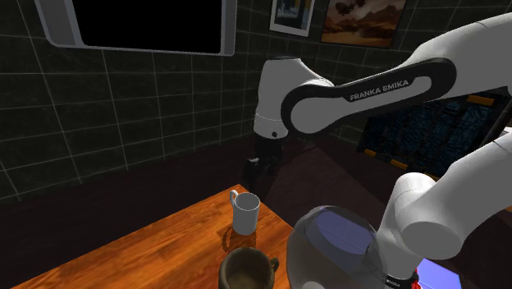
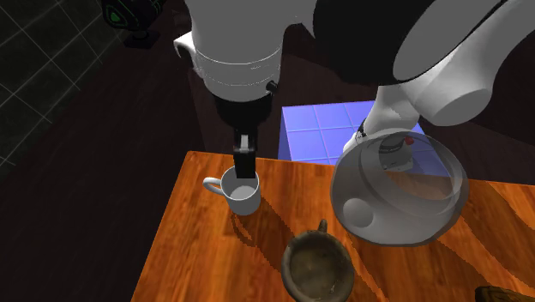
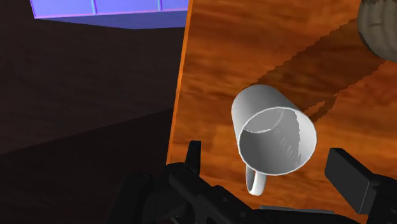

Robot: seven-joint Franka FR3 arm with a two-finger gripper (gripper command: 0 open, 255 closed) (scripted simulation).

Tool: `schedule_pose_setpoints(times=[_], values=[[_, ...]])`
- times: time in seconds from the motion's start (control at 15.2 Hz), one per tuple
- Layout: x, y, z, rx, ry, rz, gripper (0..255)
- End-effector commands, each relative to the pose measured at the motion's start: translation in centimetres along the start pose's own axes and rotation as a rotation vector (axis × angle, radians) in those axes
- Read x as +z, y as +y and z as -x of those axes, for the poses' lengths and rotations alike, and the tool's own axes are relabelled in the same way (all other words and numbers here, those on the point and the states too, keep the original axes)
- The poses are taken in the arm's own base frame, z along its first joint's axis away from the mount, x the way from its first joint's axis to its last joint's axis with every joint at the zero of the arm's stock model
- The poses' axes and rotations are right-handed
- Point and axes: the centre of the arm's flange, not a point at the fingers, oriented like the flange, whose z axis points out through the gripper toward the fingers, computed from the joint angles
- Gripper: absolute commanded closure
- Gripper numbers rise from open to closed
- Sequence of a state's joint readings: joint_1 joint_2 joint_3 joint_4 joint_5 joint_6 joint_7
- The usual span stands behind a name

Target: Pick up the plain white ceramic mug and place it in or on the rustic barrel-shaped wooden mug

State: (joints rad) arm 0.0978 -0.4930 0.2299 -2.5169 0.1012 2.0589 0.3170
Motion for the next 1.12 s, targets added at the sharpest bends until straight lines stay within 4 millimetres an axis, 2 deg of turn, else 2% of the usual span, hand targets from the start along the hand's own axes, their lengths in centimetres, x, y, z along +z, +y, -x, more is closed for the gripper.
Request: schedule_pose_setpoints(times=[0.0, 0.33, 0.79, 1.06], values=[[1.7, -2.1, -0.7, -0.002, 0.004, -0.004, 0], [5.7, -6.6, -1.8, -0.006, 0.008, -0.008, 0], [9.4, -6.6, -1.8, -0.006, 0.008, -0.008, 0], [9.7, -6.6, -1.8, -0.006, 0.008, -0.008, 0]])
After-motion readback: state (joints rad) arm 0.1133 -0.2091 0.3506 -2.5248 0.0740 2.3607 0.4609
